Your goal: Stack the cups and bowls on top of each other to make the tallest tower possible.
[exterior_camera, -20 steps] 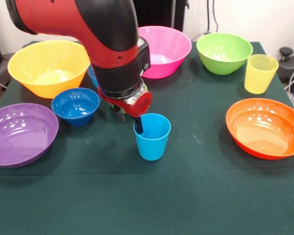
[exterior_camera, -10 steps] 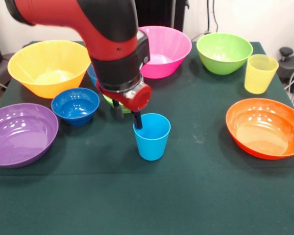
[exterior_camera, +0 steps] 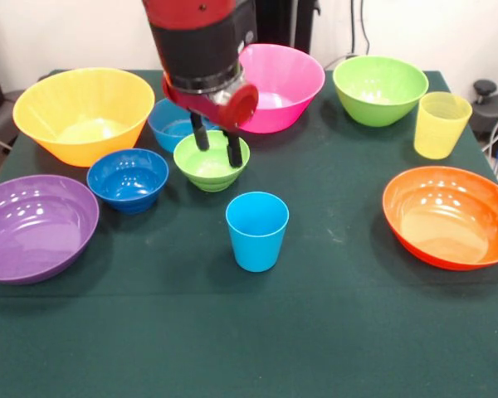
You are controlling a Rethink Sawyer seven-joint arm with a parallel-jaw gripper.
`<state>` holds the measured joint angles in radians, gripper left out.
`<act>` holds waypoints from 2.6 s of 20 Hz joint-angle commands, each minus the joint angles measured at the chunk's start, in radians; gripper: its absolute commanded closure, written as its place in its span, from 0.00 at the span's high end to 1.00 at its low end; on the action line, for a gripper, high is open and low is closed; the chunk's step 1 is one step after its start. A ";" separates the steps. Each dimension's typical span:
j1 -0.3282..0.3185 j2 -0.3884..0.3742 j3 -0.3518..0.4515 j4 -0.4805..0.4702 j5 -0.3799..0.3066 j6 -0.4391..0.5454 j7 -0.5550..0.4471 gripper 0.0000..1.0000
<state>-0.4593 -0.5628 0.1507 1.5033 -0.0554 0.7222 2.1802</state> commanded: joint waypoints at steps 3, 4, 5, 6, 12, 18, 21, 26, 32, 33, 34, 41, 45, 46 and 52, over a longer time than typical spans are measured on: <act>-0.044 -0.061 0.067 0.221 -0.018 -0.117 -0.011 1.00; -0.048 -0.061 0.067 0.229 -0.026 -0.126 -0.017 1.00; -0.056 -0.054 0.064 0.234 -0.040 -0.129 -0.030 1.00; -0.061 -0.045 0.064 0.242 -0.052 -0.145 -0.037 1.00; -0.057 0.025 0.036 0.254 -0.140 -0.252 -0.051 1.00; -0.015 0.063 0.017 0.235 -0.193 -0.266 -0.036 1.00; 0.013 0.069 0.016 0.217 -0.204 -0.267 -0.020 1.00; 0.024 0.097 0.002 0.154 -0.207 -0.233 -0.012 1.00; -0.028 0.089 0.000 0.090 -0.181 -0.138 -0.056 1.00; -0.035 0.076 0.002 0.086 -0.178 -0.111 -0.068 1.00; -0.040 0.073 0.002 0.078 -0.178 -0.098 -0.075 1.00; -0.078 0.052 0.018 0.052 -0.184 -0.048 -0.109 1.00; -0.095 0.037 0.029 0.048 -0.190 -0.019 -0.123 1.00; -0.098 0.033 0.032 0.048 -0.191 -0.012 -0.125 1.00; -0.114 0.024 0.046 0.096 -0.213 -0.090 -0.116 1.00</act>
<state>-0.5721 -0.5436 0.1303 1.6126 -0.1962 0.6167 2.1802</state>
